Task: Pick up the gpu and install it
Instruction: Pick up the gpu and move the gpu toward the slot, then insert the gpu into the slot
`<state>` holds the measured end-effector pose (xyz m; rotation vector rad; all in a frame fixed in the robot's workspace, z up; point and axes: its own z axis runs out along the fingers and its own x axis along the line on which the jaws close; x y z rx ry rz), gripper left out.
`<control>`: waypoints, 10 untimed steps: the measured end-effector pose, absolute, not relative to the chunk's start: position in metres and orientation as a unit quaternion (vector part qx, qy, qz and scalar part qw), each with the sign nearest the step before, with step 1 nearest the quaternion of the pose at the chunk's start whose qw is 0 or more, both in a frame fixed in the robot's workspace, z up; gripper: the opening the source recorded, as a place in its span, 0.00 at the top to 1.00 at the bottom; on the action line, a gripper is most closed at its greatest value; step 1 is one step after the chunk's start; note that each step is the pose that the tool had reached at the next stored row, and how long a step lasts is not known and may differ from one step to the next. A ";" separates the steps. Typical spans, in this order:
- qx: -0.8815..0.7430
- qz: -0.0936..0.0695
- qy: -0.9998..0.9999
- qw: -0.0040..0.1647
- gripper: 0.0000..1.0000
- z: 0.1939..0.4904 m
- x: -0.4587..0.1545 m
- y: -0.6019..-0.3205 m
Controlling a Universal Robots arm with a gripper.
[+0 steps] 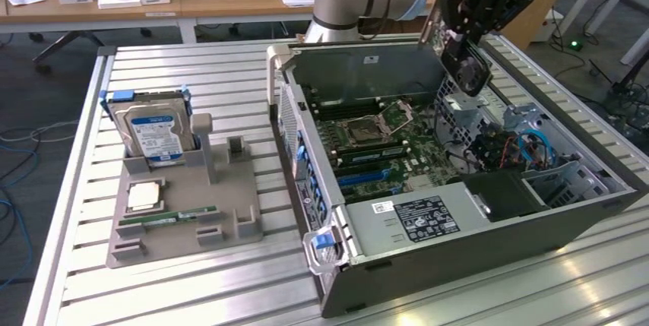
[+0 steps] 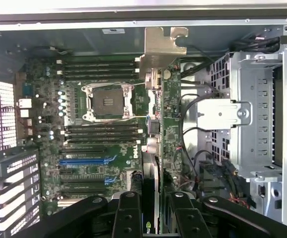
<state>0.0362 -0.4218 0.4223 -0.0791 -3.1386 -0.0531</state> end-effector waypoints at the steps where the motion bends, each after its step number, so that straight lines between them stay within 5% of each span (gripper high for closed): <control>1: -0.025 -0.017 -1.000 0.001 0.74 0.422 0.038 -0.422; 10: -0.025 -0.017 -1.000 0.001 0.74 0.417 0.041 -0.422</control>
